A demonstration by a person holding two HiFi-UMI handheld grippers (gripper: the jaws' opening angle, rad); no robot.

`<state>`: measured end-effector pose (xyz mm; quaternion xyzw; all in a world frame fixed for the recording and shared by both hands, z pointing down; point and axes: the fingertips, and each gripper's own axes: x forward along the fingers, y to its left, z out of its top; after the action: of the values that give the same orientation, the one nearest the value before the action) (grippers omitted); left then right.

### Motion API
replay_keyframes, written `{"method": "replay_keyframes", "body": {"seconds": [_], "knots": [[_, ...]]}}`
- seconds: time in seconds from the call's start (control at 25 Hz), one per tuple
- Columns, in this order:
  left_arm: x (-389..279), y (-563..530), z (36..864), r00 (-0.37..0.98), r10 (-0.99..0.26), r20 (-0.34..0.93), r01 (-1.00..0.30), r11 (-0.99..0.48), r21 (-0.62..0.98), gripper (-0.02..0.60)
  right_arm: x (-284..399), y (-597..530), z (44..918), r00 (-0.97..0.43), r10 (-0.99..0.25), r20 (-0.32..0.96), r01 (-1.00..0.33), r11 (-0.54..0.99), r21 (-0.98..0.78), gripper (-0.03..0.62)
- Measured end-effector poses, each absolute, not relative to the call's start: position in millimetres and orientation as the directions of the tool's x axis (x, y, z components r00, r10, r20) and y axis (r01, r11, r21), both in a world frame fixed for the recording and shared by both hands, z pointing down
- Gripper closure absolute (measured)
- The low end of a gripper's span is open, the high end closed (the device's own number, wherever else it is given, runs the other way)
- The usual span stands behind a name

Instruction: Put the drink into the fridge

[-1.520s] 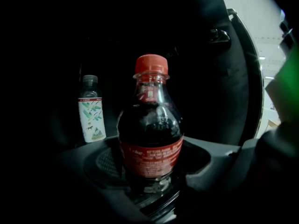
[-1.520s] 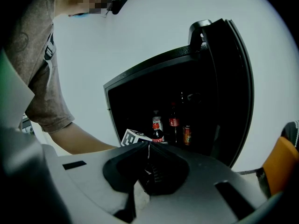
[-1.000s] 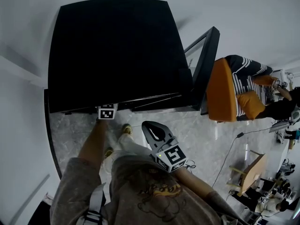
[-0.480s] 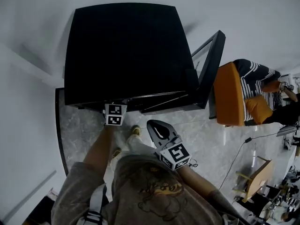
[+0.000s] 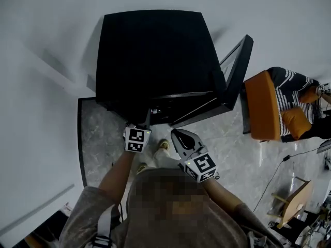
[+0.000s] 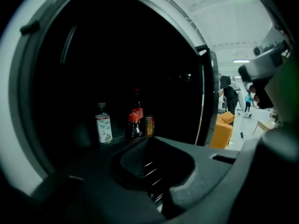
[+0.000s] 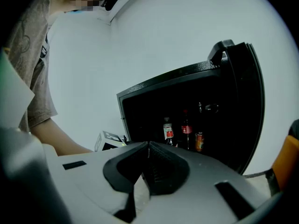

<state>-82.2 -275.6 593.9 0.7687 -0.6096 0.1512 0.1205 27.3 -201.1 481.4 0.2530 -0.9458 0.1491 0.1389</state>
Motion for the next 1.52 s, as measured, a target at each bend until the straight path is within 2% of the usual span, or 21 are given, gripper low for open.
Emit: {"method": "replay_keyframes", "body": {"seconds": [0.08, 0.56, 0.84, 1.52], "knots": [[-79.1, -260.4, 578.3, 0.240, -0.899, 0.367, -0.968, -0.252, 0.014, 0.575, 23.0, -193.8, 478.0, -0.840, -0.434, 0.327, -0.514, 0.829, -0.221, 0.572], [-61.9, -164.8, 477.4, 0.401, -0.848, 0.346, -0.914, -0.395, 0.091, 0.575, 6.8, -157.2, 456.4, -0.862, -0.421, 0.282, -0.489, 0.838, -0.243, 0.572], [-68.6, -108.3, 439.6, 0.464, -0.824, 0.325, -0.884, -0.454, 0.110, 0.577, -9.4, -123.4, 441.9, -0.890, -0.366, 0.273, -0.425, 0.882, -0.204, 0.572], [-66.7, -73.4, 421.0, 0.547, -0.790, 0.276, -0.837, -0.514, 0.187, 0.577, -16.9, -69.2, 415.2, -0.938, -0.225, 0.265, -0.275, 0.946, -0.171, 0.572]]}}
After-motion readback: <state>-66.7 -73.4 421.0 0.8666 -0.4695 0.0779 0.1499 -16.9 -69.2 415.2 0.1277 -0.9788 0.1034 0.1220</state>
